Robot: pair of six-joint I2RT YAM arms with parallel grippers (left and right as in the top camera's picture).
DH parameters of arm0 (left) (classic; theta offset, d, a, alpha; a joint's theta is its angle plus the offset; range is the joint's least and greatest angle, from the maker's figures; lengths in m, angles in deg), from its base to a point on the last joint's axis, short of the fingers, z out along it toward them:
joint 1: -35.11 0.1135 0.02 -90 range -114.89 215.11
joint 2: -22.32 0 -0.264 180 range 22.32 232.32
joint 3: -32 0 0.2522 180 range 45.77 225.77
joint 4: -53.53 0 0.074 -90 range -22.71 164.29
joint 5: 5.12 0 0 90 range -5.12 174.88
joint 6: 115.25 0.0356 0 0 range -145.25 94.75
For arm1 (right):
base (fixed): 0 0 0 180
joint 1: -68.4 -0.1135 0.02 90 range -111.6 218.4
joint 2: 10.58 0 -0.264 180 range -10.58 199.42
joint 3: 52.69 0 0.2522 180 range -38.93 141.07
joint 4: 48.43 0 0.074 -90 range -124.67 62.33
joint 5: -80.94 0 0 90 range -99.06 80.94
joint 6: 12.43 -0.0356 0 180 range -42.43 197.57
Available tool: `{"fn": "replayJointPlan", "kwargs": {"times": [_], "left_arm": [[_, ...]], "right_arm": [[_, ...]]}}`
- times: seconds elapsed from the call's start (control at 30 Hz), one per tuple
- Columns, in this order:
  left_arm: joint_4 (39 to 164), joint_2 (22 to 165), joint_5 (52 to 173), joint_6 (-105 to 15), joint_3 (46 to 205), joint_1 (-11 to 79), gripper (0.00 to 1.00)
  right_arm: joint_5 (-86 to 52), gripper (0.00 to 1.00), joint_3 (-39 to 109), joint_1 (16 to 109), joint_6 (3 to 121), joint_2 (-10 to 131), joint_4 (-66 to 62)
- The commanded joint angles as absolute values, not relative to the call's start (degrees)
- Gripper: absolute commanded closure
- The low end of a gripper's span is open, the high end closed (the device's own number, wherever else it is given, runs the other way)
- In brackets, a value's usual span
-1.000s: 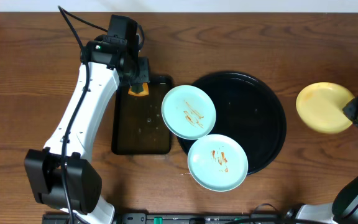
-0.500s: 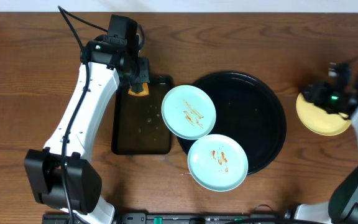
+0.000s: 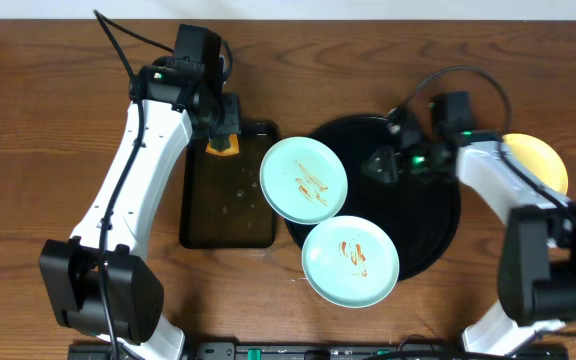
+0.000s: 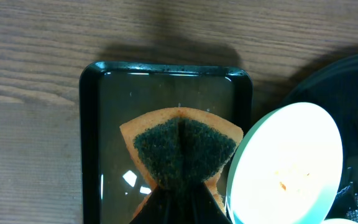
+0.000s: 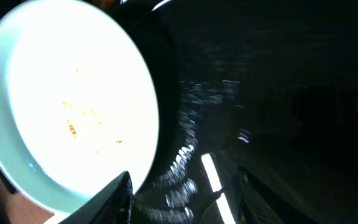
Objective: Clean dirty plates on tray and stack at the side
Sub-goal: 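Move right gripper to a light-blue plate and grip its rim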
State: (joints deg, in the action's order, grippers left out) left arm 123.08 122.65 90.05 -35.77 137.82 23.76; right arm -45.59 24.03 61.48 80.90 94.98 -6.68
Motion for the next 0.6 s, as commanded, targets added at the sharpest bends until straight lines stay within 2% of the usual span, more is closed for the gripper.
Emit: {"fn": "replayJointPlan", "kwargs": {"times": [0.0, 0.2, 0.3, 0.37, 0.43, 0.57], "left_arm": [[123.47, 122.24, 89.55, -36.06, 138.56, 23.8, 0.92], [123.45, 122.24, 89.55, -36.06, 138.56, 23.8, 0.93], [123.58, 122.24, 89.55, -36.06, 138.56, 23.8, 0.93], [123.65, 122.24, 89.55, -36.06, 138.56, 23.8, 0.93], [123.62, 122.24, 89.55, -36.06, 138.56, 23.8, 0.93], [123.62, 122.24, 89.55, -36.08, 138.56, 23.8, 0.93]], "right_arm": [[-46.42, 0.54, 24.86, 57.98, 80.12, 98.93, -9.13], [-46.14, 0.6, 24.86, 53.61, 77.69, 103.02, -13.96], [-42.38, 0.73, 24.86, 52.36, 74.46, 103.92, -14.52], [-39.47, 0.88, 24.86, 51.95, 73.45, 103.92, -14.61], [-37.98, 0.97, 24.88, 51.91, 73.25, 103.65, -15.05], [-34.73, 0.99, 24.92, 53.13, 70.46, 102.71, -15.57]]}}
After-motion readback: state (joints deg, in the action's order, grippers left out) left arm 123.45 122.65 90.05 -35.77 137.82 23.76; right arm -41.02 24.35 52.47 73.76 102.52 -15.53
